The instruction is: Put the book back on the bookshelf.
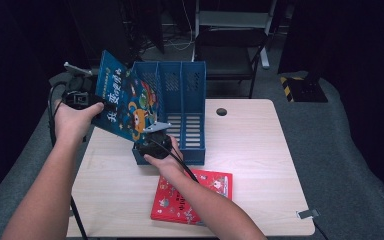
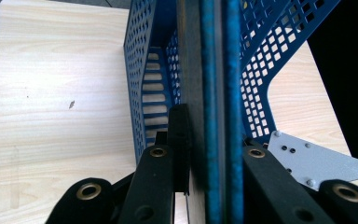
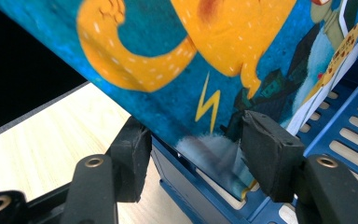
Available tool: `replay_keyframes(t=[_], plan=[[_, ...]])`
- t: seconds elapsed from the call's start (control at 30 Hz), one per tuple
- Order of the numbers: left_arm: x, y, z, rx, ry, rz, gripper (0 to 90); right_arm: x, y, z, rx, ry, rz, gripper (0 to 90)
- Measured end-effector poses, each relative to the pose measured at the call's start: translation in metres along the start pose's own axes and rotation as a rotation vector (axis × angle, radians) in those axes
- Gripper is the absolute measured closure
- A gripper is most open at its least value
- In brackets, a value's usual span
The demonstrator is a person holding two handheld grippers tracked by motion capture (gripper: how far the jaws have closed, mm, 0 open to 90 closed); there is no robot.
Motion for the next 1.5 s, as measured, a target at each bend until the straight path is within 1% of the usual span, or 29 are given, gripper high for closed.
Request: replay_keyframes(t=[0.03, 0.07, 0.13, 0.17, 0.2, 0.27, 0.37, 0.4, 0.43, 0.47, 0.5, 0.53, 0.57, 0.67, 0.73, 0.87, 0.9, 0.93, 0.97, 1.0, 1.07, 1.23, 1.27, 1.3, 1.33, 1.37, 1.4, 1.47, 1.5], plan=[[0.001, 0.0, 0.0, 0.007, 0.003, 0.001, 81.2, 0.0, 0.0, 0.0, -0.001, -0.001, 0.0, 43.1], [0.002, 0.0, 0.001, -0.004, 0.004, 0.004, 81.2, 0.001, 0.0, 0.001, -0.004, -0.003, 0.0, 43.1], [0.003, 0.0, 0.001, 0.017, 0.009, -0.005, 81.1, 0.001, 0.0, 0.002, -0.011, -0.003, 0.0, 43.1], [0.004, -0.001, 0.003, 0.001, 0.005, -0.008, 81.1, 0.002, -0.001, 0.001, -0.001, -0.002, -0.003, 43.1], [0.004, -0.001, 0.002, 0.016, 0.007, -0.007, 81.1, 0.002, -0.001, 0.002, -0.008, -0.006, 0.001, 43.1], [0.005, -0.001, 0.002, 0.013, 0.007, -0.006, 81.2, 0.002, -0.001, 0.001, 0.0, 0.0, -0.005, 43.1], [0.007, -0.001, 0.003, 0.02, 0.017, -0.019, 81.1, 0.002, -0.001, 0.001, -0.014, 0.0, 0.0, 43.1], [0.008, -0.001, 0.004, 0.011, 0.02, -0.013, 81.1, 0.002, 0.0, 0.0, -0.016, 0.0, 0.003, 43.1], [0.009, -0.001, 0.004, 0.023, 0.021, -0.022, 81.1, 0.002, -0.001, 0.0, -0.011, 0.0, -0.001, 43.1], [0.009, -0.001, 0.004, 0.023, 0.021, -0.022, 81.1, 0.002, -0.001, 0.0, -0.011, 0.0, -0.001, 43.1], [0.01, -0.001, 0.005, 0.01, 0.022, -0.015, 81.1, 0.002, -0.001, 0.001, -0.017, -0.001, -0.002, 43.1], [0.01, 0.0, 0.005, 0.014, 0.022, -0.015, 81.1, 0.002, -0.001, 0.001, -0.02, -0.002, -0.001, 43.1], [0.011, 0.0, 0.005, 0.018, 0.02, -0.019, 81.1, 0.002, -0.001, 0.001, -0.004, -0.002, -0.006, 43.1], [0.012, 0.001, 0.005, 0.013, 0.022, -0.011, 81.1, 0.003, -0.001, 0.003, -0.016, -0.009, -0.001, 43.1], [0.013, 0.001, 0.006, 0.009, 0.023, -0.014, 80.9, 0.002, -0.001, 0.004, -0.01, -0.016, -0.006, 43.1], [0.016, 0.002, 0.006, 0.01, 0.025, -0.019, 80.9, 0.002, -0.001, 0.004, -0.015, -0.014, -0.007, 43.1], [0.018, 0.002, 0.005, 0.014, 0.027, -0.024, 80.8, 0.002, -0.001, 0.003, -0.004, -0.008, -0.003, 43.6], [0.02, 0.002, 0.006, 0.007, 0.025, -0.017, 80.8, 0.002, 0.0, 0.003, -0.013, -0.004, 0.003, 43.7], [0.023, 0.002, 0.006, 0.004, 0.027, -0.011, 80.8, 0.002, 0.0, 0.002, -0.008, -0.002, 0.006, 43.7], [0.025, 0.001, 0.006, 0.007, 0.026, -0.025, 80.8, 0.001, 0.0, 0.002, -0.012, -0.003, 0.005, 43.6], [0.027, 0.002, 0.007, 0.0, 0.028, -0.02, 80.8, 0.002, 0.0, 0.002, -0.012, -0.002, 0.003, 43.6], [0.033, 0.004, 0.008, 0.011, 0.038, -0.025, 80.8, 0.003, -0.001, 0.004, -0.014, -0.007, -0.006, 43.6], [0.034, 0.004, 0.009, -0.002, 0.036, -0.025, 80.8, 0.004, -0.001, 0.004, -0.009, -0.006, -0.006, 43.7], [0.035, 0.004, 0.009, 0.012, 0.039, -0.028, 80.8, 0.004, -0.001, 0.004, -0.008, -0.006, -0.003, 43.7], [0.036, 0.004, 0.01, 0.008, 0.038, -0.023, 80.8, 0.004, -0.001, 0.005, -0.006, -0.008, -0.004, 43.7], [0.036, 0.004, 0.01, 0.014, 0.038, -0.033, 80.8, 0.004, -0.001, 0.006, -0.012, -0.009, -0.005, 43.7], [0.038, 0.004, 0.011, 0.006, 0.04, -0.021, 80.8, 0.004, -0.001, 0.007, -0.01, -0.009, -0.008, 43.7], [0.038, 0.004, 0.012, 0.016, 0.042, -0.028, 80.6, 0.004, -0.001, 0.008, -0.006, -0.01, -0.005, 43.6], [0.039, 0.004, 0.013, 0.008, 0.045, -0.016, 80.5, 0.004, -0.001, 0.008, -0.002, -0.01, -0.002, 43.7]])
Point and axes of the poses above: each handheld gripper's, and its own axes: x roughly forward along the jaws, y roughly out of its top, z roughly to its right, the point moved 4 cm from there along x, roughly forward along the jaws, and after that the axes turned 3 degrees about -z, right-handed, at the moved point
